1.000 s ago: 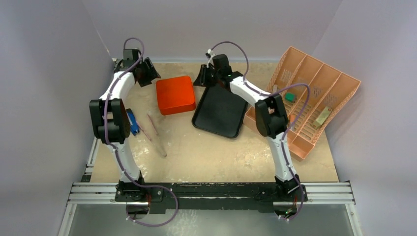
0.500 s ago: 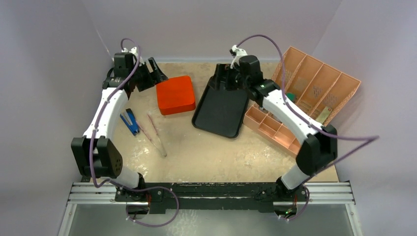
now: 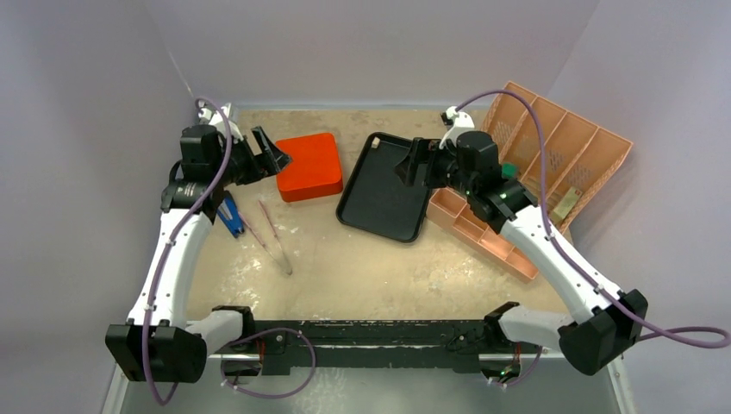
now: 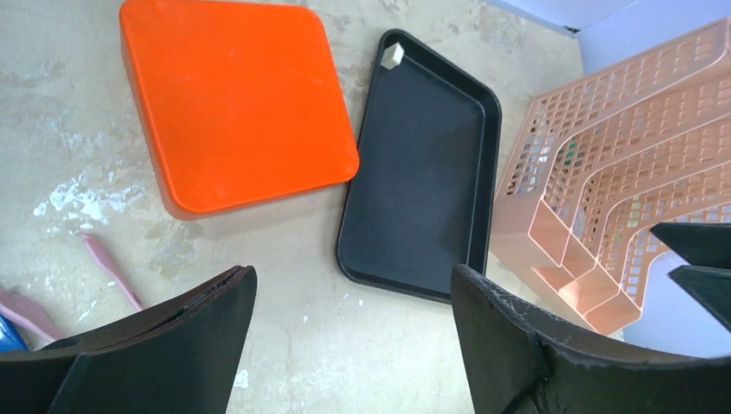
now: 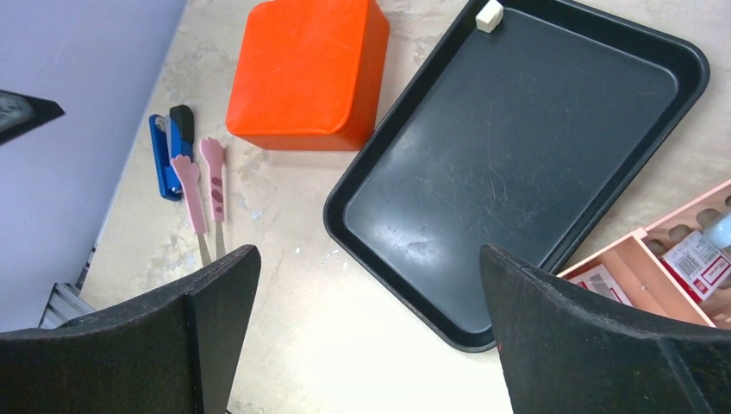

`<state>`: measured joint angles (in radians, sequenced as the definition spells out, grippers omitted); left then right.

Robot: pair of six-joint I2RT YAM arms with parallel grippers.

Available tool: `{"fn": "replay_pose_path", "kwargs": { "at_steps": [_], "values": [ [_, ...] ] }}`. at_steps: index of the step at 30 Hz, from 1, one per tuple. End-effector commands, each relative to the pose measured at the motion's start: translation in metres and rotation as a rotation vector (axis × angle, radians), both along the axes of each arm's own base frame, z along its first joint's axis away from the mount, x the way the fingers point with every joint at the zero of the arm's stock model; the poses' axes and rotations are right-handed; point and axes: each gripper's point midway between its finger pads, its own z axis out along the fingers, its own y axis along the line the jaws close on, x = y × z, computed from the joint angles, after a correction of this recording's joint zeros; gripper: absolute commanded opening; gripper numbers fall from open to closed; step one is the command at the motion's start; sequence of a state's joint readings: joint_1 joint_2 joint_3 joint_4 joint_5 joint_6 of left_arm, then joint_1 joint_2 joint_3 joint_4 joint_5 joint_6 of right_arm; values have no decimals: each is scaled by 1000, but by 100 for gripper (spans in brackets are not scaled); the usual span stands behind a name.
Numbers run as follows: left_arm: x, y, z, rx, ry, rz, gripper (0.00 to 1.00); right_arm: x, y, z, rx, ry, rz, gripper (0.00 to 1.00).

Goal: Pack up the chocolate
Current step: Reset both arms

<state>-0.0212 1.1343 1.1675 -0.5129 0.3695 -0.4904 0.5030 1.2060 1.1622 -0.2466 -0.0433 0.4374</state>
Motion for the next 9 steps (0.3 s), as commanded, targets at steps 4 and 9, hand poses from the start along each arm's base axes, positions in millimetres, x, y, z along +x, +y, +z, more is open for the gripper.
{"fn": "replay_pose_path", "kwargs": {
  "at_steps": [4,9],
  "values": [
    [-1,-2,2,-9,-40,-6,84,-5,-10,19,33,-45,-45,99],
    [0,4,5,17,-43,25,85,-7,-9,18,43,-36,-41,99]
  ]
}}
